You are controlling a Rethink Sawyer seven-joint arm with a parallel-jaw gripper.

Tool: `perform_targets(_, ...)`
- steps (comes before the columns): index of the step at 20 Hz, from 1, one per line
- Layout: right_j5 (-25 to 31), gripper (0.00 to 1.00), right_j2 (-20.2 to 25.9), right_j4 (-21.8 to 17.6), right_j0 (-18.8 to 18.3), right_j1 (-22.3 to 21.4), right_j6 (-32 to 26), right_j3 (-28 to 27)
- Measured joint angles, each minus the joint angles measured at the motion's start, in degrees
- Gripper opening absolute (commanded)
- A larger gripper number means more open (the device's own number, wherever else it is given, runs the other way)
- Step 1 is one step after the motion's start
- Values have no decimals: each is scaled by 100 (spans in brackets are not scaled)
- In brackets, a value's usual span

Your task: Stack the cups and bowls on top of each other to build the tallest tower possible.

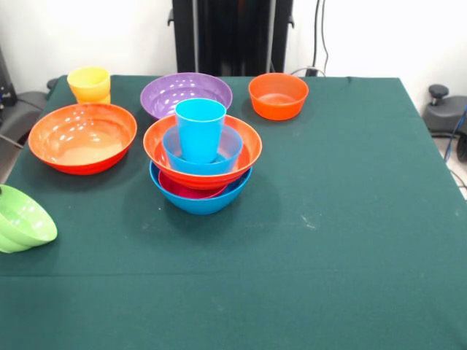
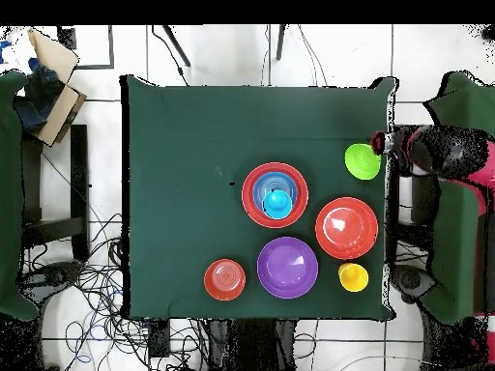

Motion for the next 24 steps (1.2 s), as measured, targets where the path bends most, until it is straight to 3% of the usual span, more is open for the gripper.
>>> perform_targets(11,-574,100,4,-410,10,683,0,-31)
perform_targets(12,-620,0,4,-434,12,733,0,-32)
perform_targets(24,-650,0,3,-503,112,847,0,-32)
